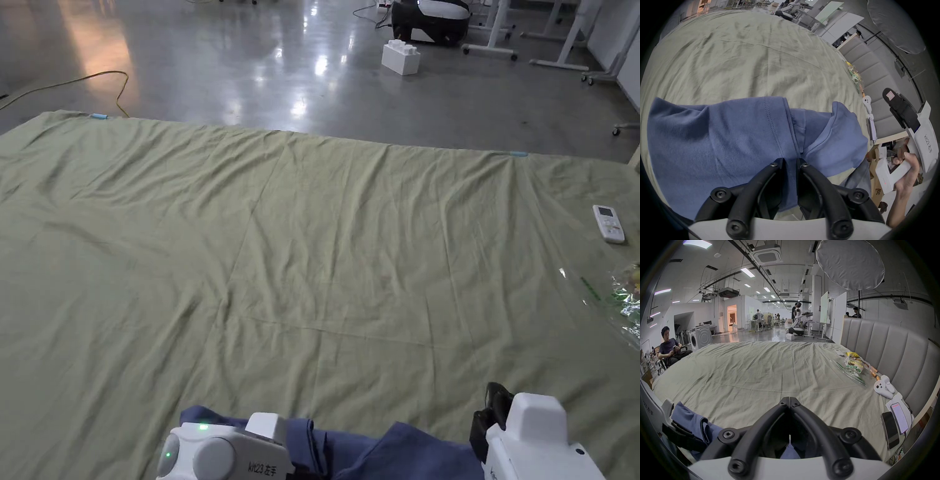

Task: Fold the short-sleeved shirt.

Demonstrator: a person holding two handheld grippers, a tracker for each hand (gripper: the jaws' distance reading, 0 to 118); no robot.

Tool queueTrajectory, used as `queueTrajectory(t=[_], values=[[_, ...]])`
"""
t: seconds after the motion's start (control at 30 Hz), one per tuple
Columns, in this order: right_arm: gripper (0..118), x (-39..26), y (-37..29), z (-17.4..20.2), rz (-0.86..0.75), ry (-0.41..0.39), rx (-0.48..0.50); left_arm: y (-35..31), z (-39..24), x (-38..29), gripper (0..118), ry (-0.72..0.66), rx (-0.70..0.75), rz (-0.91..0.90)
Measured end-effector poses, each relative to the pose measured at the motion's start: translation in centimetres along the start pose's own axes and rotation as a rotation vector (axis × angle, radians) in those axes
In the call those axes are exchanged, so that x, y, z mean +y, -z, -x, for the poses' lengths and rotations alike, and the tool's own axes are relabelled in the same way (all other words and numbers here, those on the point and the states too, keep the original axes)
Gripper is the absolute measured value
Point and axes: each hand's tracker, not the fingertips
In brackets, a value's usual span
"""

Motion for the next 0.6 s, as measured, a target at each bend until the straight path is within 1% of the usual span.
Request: queueTrajectory(t=[0.17,0.2,0.23,0.27,0.3,0.33,0.37,0.4,0.47,0.53,0.6], values=[[1,0.1,-0.1,0.0,-0.003,-0.003,0.000,-1.8,0.5,-0.1,17,0.007,-0.023,-0.015],[1,0.2,-0.2,0.0,-0.007,-0.001,0.002,-2.6,0.8,-0.1,19,0.007,-0.027,-0.019],[0,0.3,-0.2,0.0,-0.011,0.000,0.002,-3.7,1.2,0.0,25,0.011,-0.031,-0.030],[0,0.5,-0.2,0.0,-0.013,-0.001,0.002,-5.0,2.0,0.2,38,0.017,-0.048,-0.055],[1,0.6,-0.2,0.0,-0.015,-0.001,0.003,-6.1,2.7,0.4,60,0.011,-0.057,-0.087],[0,0.8,-0.2,0.0,-0.019,-0.001,0.004,-7.5,3.6,0.5,72,-0.007,-0.060,-0.124],[0,0.9,-0.3,0.1,-0.023,-0.002,0.005,-8.8,4.8,0.7,80,-0.022,-0.063,-0.158],[0,1.0,-0.3,0.1,-0.025,-0.004,0.007,-10.1,5.9,0.9,82,-0.034,-0.063,-0.196],[0,1.1,-0.3,0.2,-0.029,-0.005,0.010,-12.0,8.3,0.8,83,-0.054,-0.049,-0.264],[0,1.2,-0.2,0.3,-0.032,-0.003,0.013,-13.0,10.8,0.7,86,-0.094,-0.029,-0.282],[1,1.3,-0.2,0.5,-0.034,0.000,0.016,-13.3,13.3,0.2,87,-0.146,-0.043,-0.280]])
